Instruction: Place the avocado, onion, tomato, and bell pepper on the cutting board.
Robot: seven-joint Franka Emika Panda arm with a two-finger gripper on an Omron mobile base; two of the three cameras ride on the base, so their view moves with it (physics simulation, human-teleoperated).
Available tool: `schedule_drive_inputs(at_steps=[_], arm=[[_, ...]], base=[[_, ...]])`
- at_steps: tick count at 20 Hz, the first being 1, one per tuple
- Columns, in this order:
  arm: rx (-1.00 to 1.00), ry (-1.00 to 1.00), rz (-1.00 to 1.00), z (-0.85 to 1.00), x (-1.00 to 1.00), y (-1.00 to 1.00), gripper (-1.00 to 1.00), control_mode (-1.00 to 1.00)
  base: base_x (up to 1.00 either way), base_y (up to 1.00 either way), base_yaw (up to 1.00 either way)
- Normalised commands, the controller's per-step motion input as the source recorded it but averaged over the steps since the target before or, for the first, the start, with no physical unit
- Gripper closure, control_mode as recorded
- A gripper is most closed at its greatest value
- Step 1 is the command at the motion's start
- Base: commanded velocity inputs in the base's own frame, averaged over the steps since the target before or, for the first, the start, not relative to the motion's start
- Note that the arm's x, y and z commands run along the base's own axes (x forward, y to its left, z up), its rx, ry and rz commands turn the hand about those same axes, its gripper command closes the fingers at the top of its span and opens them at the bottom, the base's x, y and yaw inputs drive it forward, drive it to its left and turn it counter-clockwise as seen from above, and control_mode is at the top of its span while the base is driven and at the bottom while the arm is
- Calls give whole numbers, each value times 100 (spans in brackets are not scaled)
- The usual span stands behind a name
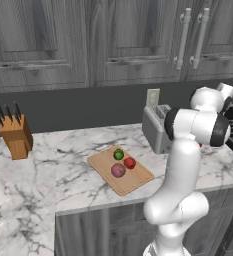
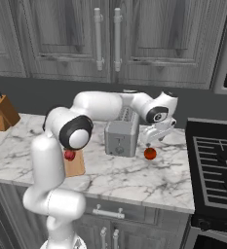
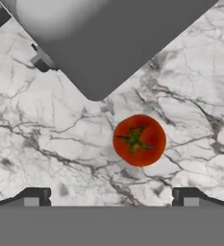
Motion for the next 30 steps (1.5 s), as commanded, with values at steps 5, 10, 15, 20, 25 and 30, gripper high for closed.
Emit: schedule_drive_inputs(at_steps=[5, 10, 15, 20, 25, 30], arm=[[0, 0, 8, -14, 26, -1, -100, -100], [0, 0, 7, -18, 30, -3, -100, -100], [0, 1, 7, -28, 23, -4, -100, -100], [0, 0, 6, -16, 0, 0, -100, -100], [1, 0, 3, 0, 0, 1, -100, -100], [1, 0, 4, 0, -6, 3, -100, -100]], base=[[0, 0, 0], [0, 0, 0], [0, 0, 0], [0, 0, 0], [0, 0, 0], [0, 0, 0]])
